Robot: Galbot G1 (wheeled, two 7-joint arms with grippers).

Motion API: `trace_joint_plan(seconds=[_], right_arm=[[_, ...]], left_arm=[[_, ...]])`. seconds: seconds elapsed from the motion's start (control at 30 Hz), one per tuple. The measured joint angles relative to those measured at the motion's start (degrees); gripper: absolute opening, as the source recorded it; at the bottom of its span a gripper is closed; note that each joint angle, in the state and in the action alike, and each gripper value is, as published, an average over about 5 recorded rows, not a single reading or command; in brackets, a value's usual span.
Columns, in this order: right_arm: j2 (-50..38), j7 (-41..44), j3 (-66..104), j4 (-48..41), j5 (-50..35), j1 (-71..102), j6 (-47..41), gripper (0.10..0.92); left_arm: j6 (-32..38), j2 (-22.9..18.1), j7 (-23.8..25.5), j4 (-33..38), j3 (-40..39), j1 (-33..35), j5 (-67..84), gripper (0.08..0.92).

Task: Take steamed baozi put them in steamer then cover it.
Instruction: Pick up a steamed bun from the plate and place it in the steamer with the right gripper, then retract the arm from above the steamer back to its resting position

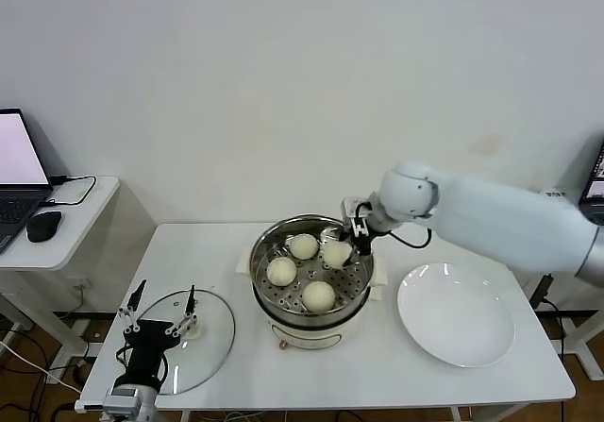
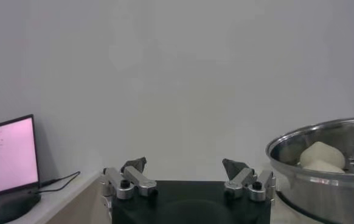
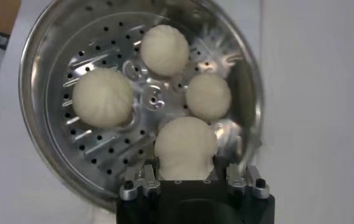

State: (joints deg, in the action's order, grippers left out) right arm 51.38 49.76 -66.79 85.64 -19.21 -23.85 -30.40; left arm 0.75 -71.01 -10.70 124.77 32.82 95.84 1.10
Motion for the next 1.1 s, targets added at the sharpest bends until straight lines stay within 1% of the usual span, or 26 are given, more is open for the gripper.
trace_joint_plan(seconds=[0.1,0.17,0.33,0.43,0.53,0.7,0.83,0.97,1.1], right_arm=[[0.6,-0.3,0.0,-0.6,0.6,0.9,0.0,0.576],[0.8,-0.4,0.1,-0.9,1.0,1.4,0.1,0.601],[0.7,-0.4,0.8,-0.8,1.3,1.6,-0.1,0.735],[0.4,0.0,1.3,-0.3,1.1,1.1,-0.1,0.799],[-0.4,0.3,2.0,0.5,0.5,0.0,0.0,0.819],[-2.9,-1.1,3.9,3.0,-1.4,-1.2,0.5,0.823],[-6.8,-5.9,6.2,6.3,-4.1,0.0,1.3,0.823],[-12.0,-14.4,10.3,10.5,-6.8,5.0,3.8,0.822],[-16.3,-23.5,18.7,14.5,-7.7,15.0,7.6,0.823]], left_arm=[[0.0,0.0,0.0,0.0,0.1,0.0,0.0,0.823],[0.1,0.0,0.0,0.0,0.1,0.1,0.0,0.823],[0.2,0.0,0.0,0.0,0.2,0.2,0.0,0.823],[0.2,0.0,0.0,-0.1,0.2,0.3,0.0,0.823],[0.3,0.0,-0.1,-0.1,0.2,0.2,0.0,0.823],[0.4,-0.1,-0.1,-0.2,-0.2,-0.1,0.0,0.823],[0.4,0.0,-0.1,-0.4,-0.5,-0.1,0.0,0.823],[0.5,0.1,-0.1,-0.7,-1.0,0.0,-0.4,0.823],[0.6,0.0,-0.2,-1.2,-1.4,-0.1,-0.9,0.823]])
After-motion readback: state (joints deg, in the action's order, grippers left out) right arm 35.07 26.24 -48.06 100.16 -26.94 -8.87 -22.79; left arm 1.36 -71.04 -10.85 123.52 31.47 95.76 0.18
